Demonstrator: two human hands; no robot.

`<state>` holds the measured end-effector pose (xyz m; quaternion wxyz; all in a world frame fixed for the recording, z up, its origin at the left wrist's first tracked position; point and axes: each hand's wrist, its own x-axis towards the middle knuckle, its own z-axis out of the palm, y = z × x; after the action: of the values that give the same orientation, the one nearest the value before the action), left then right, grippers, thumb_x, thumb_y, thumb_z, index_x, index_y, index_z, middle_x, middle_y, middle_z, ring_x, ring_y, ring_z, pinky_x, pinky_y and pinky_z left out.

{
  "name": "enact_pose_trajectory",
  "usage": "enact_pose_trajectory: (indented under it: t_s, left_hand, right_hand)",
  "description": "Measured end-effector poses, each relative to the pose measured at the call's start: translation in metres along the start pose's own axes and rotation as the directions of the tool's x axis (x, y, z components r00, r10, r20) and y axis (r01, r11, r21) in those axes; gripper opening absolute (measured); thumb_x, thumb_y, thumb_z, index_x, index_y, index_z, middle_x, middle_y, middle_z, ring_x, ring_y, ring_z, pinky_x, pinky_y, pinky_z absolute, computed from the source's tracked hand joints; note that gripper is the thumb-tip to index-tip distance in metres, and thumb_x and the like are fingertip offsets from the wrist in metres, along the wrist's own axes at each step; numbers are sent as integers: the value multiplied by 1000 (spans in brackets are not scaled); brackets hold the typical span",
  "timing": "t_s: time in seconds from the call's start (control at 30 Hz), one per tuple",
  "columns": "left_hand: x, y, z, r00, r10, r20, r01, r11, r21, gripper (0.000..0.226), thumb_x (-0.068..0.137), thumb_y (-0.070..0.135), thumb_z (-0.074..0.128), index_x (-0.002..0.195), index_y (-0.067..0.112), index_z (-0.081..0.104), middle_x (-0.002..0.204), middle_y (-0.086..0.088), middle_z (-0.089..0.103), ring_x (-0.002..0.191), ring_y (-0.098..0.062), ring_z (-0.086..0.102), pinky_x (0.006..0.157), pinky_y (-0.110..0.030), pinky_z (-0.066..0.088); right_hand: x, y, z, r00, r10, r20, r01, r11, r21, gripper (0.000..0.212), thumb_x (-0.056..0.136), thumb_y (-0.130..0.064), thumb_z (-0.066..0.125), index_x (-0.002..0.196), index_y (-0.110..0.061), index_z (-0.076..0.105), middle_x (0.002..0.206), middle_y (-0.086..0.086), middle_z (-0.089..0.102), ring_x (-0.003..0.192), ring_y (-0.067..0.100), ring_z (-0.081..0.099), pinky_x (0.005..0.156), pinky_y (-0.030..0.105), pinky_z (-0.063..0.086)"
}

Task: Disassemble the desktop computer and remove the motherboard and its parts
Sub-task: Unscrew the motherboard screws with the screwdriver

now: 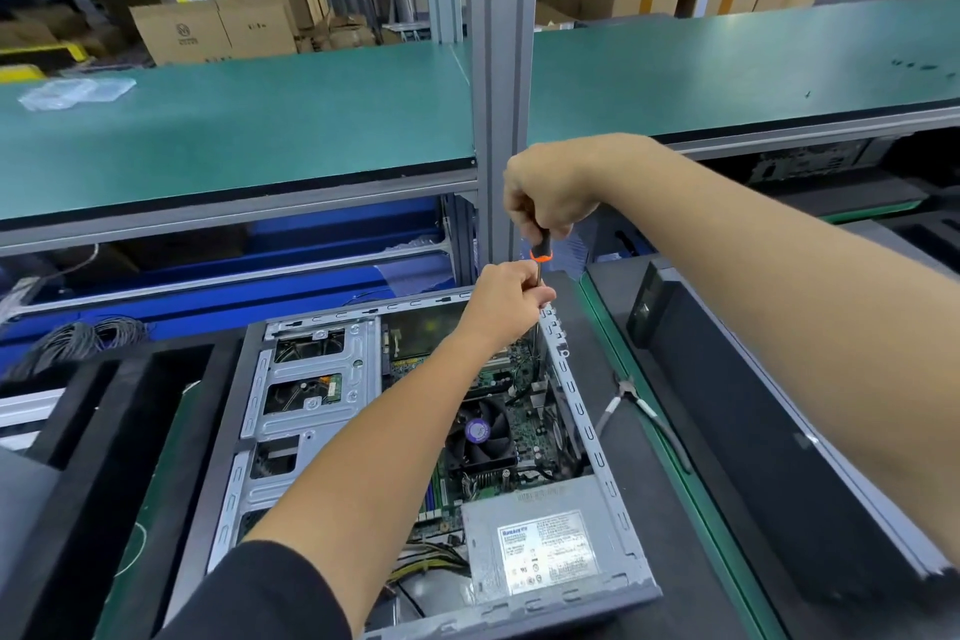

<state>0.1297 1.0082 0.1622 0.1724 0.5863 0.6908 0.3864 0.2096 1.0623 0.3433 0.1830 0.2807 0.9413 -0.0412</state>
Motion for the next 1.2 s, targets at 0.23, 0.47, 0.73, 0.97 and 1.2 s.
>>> enact_pose_trajectory:
  t_s: [0.23, 0.47, 0.73, 0.97, 1.2]
  left_hand:
    - [1, -1, 1, 999, -28, 36, 27, 999, 38, 34, 87, 19, 69, 63, 14, 46, 59, 12, 49, 53, -2, 47, 51, -18, 33]
    - [0, 1, 0, 998, -49, 30, 47, 997, 58, 44, 85, 28, 72, 60, 18, 37, 57, 5, 46, 58, -5, 42, 50, -23, 28]
    - [-2, 2, 2, 1000, -26, -13, 27, 999, 41, 46, 84, 32, 72, 59, 17, 36, 52, 4, 41, 53, -11, 38, 51, -26, 27]
    - [-8, -1, -1, 991, -13, 132, 47, 966, -256, 21, 93, 3, 57, 103, 21, 62, 95, 4, 68, 86, -13, 66, 82, -24, 51]
    - [-10, 3, 3, 996, -84, 20, 86, 941, -326, 33, 91, -6, 54, 74, 20, 64, 70, 0, 70, 71, -13, 69, 76, -19, 52]
  right_hand:
    - [2, -1, 5, 988, 39, -151, -28, 997, 77, 36, 95, -46, 53, 99, -10, 60, 82, 3, 65, 77, 23, 67, 71, 35, 52]
    - [-3, -8, 4, 953, 244, -177, -233, 969, 83, 50, 98, -47, 49, 69, -7, 54, 25, -3, 44, 31, 15, 52, 45, 24, 41]
    - [6, -3, 8, 967, 194, -167, -179, 978, 104, 35, 97, -32, 52, 73, -7, 48, 30, 0, 51, 41, 21, 57, 49, 26, 44]
    - [5, 2, 5, 998, 1, -70, -1, 1000, -13, 13, 84, -7, 66, 97, -10, 64, 92, 7, 65, 85, 26, 64, 65, 33, 52]
    - [8, 7, 8, 981, -131, -140, 143, 987, 79, 27, 77, -8, 71, 95, -20, 56, 85, -4, 52, 72, 13, 49, 57, 28, 38]
